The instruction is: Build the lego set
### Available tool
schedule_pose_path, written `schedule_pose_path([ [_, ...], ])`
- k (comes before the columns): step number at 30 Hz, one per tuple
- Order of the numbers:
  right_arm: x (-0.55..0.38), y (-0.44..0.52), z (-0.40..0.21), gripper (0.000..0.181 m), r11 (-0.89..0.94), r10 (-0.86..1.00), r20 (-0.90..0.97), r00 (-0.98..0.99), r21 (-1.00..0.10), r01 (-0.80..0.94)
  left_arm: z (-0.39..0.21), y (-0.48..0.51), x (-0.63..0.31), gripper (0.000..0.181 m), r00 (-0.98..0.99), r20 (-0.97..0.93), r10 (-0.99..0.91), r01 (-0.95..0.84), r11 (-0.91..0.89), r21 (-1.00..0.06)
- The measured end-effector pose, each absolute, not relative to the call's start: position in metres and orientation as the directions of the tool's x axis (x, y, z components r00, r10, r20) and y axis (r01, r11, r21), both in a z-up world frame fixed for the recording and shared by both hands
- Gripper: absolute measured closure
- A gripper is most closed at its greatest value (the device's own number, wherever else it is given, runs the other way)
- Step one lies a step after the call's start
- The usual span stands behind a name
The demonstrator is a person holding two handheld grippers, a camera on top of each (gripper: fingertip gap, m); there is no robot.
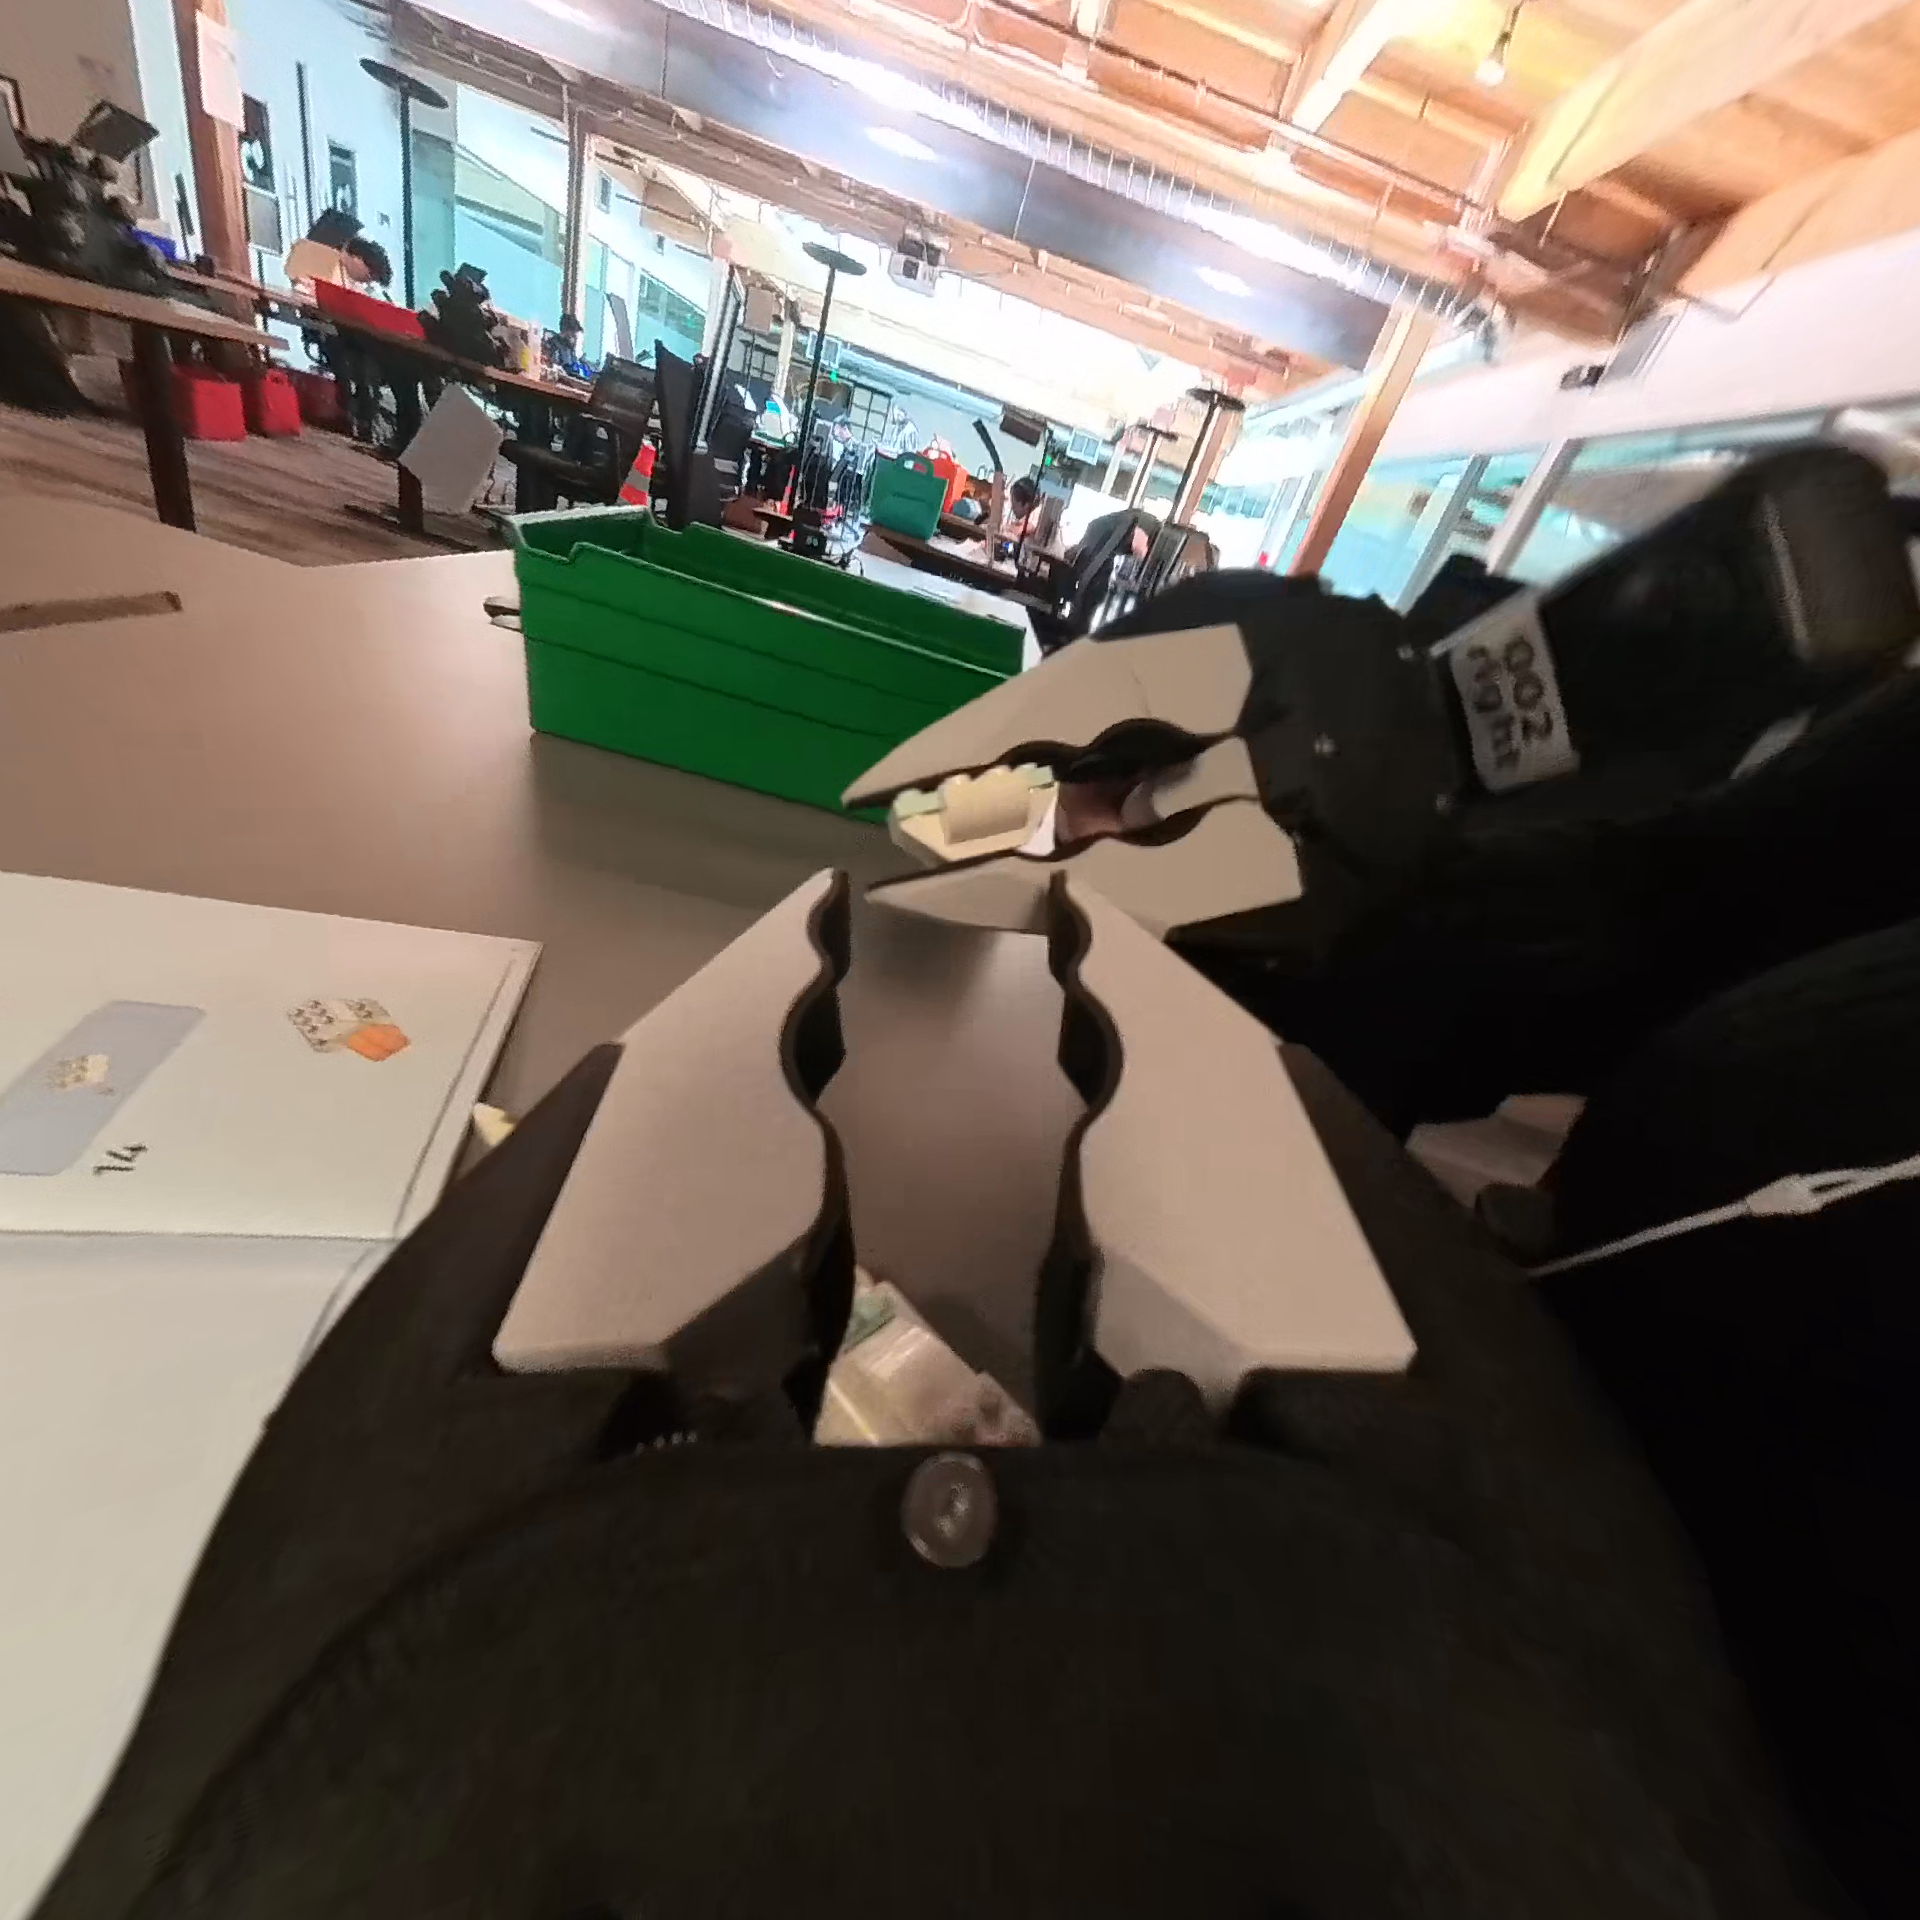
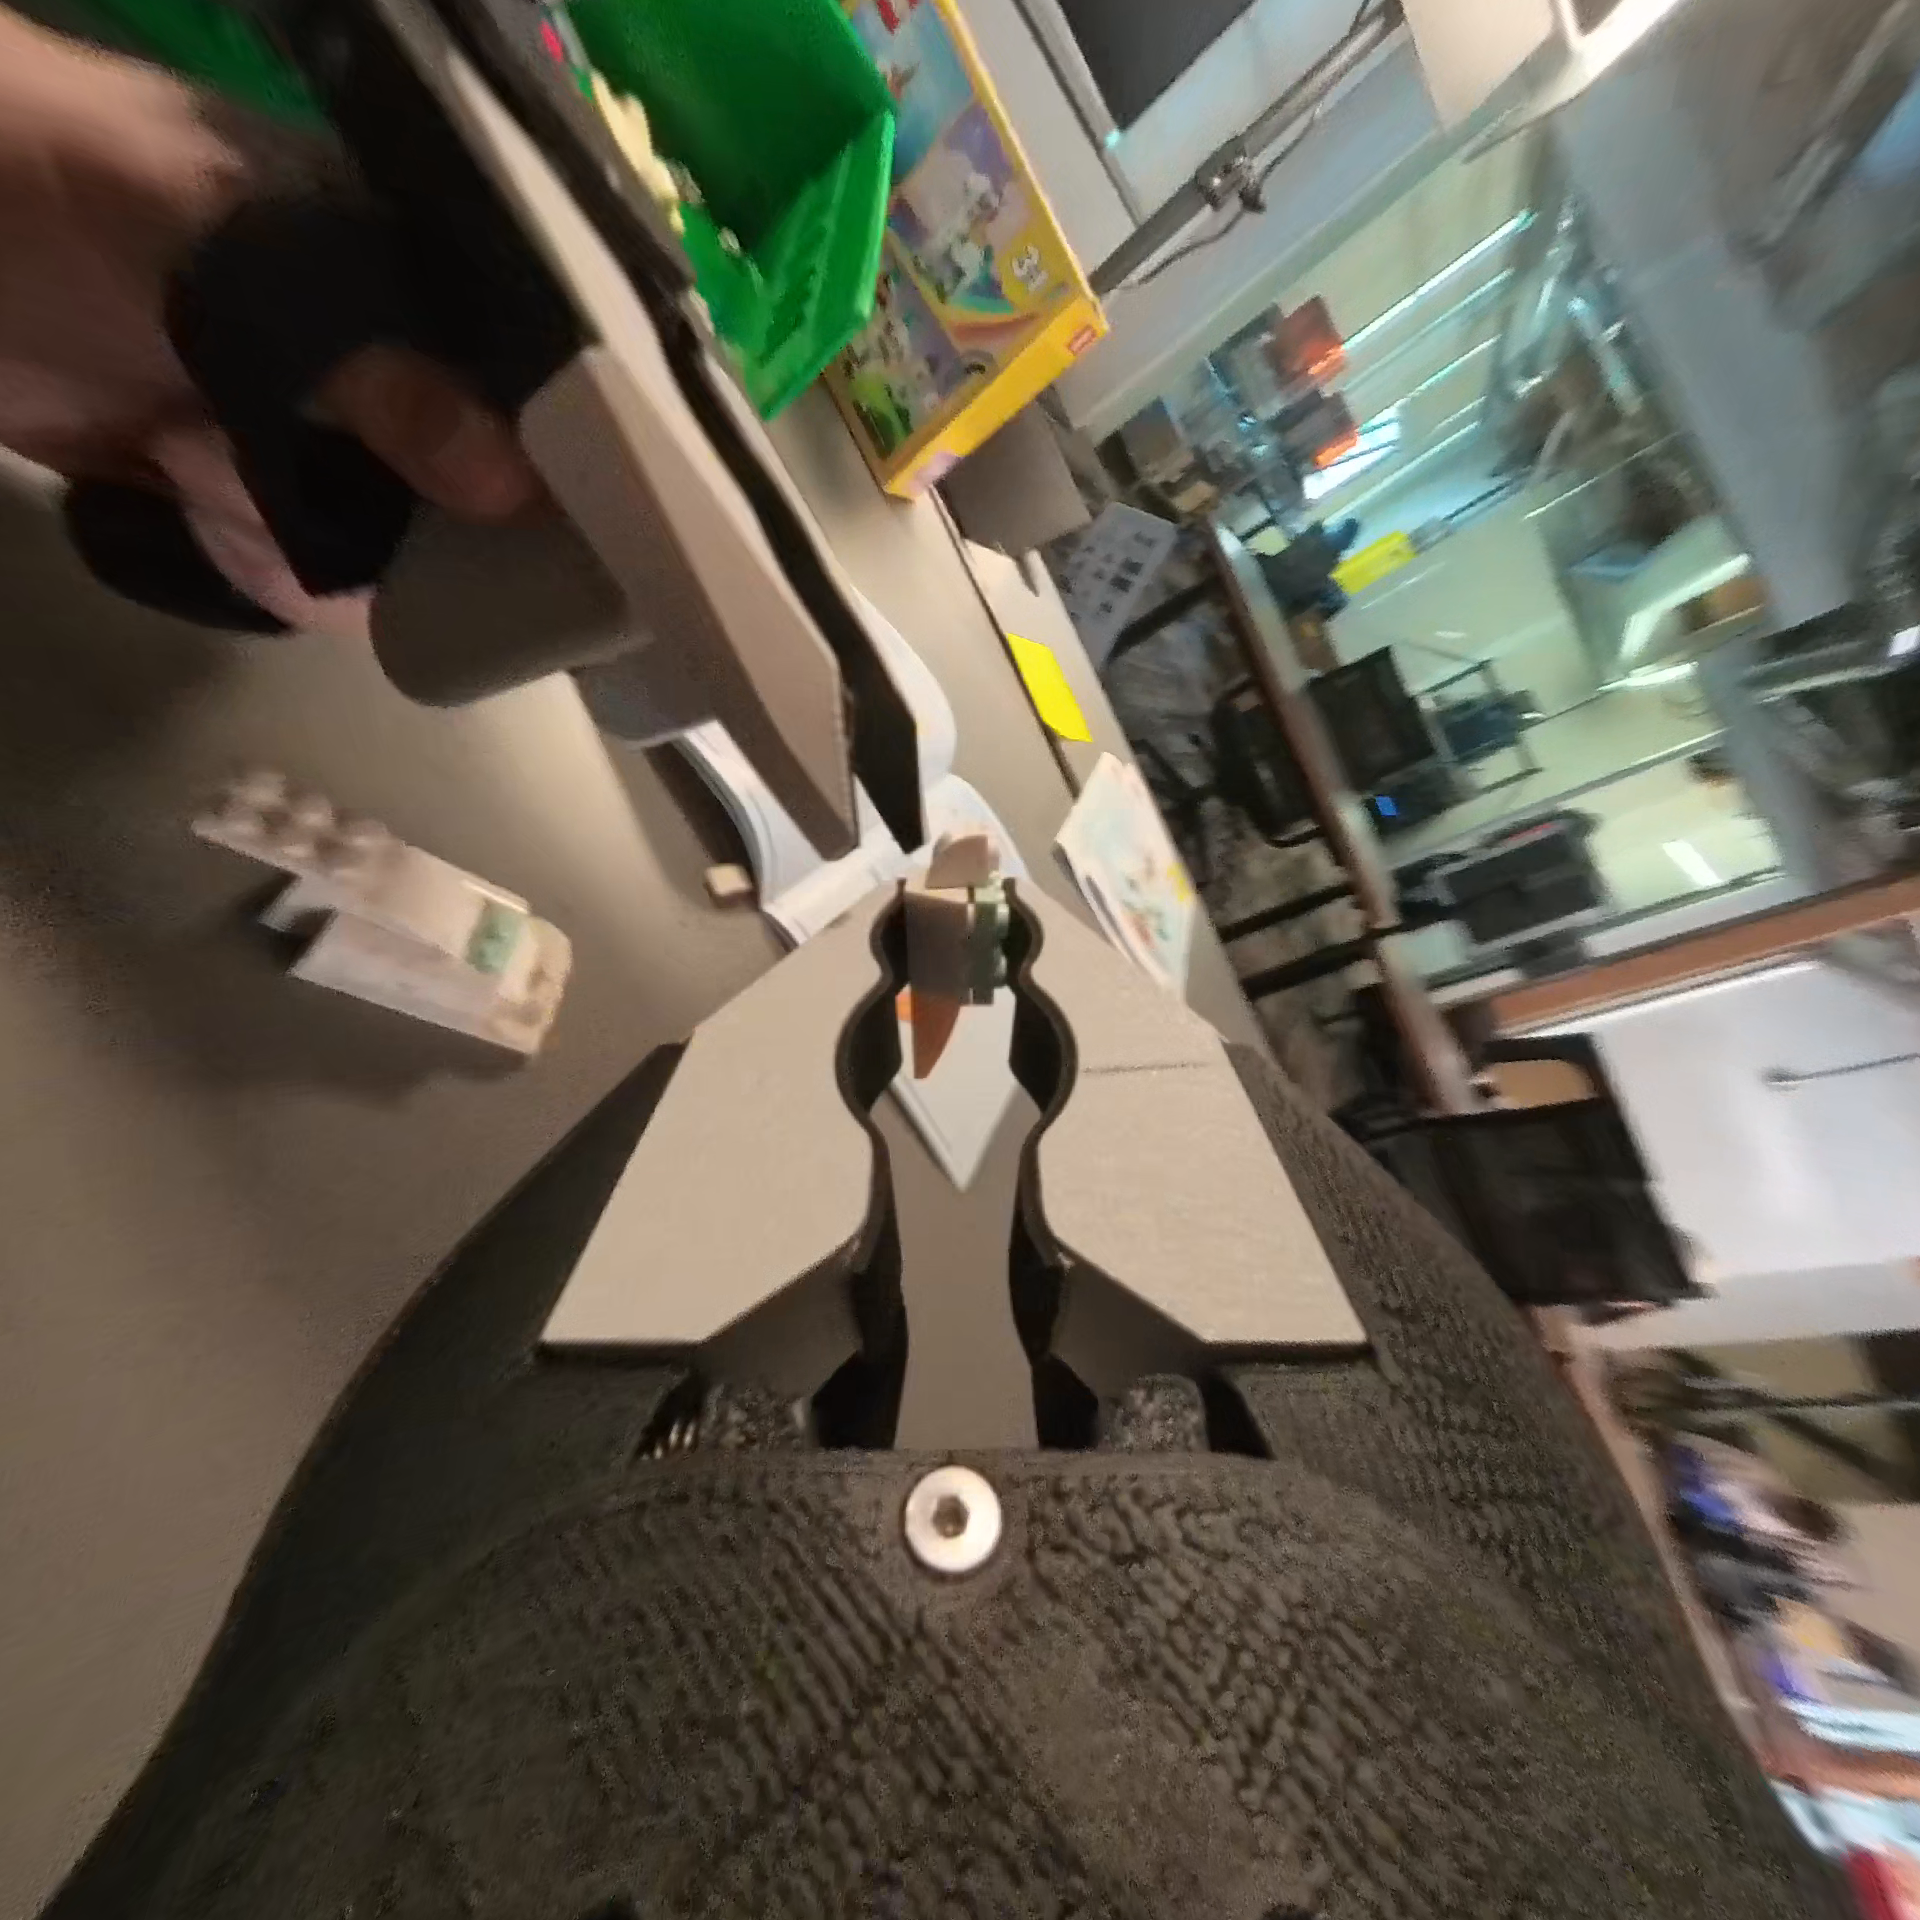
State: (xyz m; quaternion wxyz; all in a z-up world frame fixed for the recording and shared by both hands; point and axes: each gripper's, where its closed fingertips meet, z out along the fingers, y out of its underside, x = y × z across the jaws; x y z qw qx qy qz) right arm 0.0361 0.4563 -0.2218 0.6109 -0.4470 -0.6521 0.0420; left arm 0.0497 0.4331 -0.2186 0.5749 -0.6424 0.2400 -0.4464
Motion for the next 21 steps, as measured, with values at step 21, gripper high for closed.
schedule_pose_path([
  [21, 0.031, 0.462, -0.2246, 0.168, 0.692, 0.264, 0.965, 0.012, -0.198, 0.694, -0.218, 0.4365, 0.0489, 0.166, 0.569, 0.247, -0.784, 0.175, -0.178, -0.968],
])
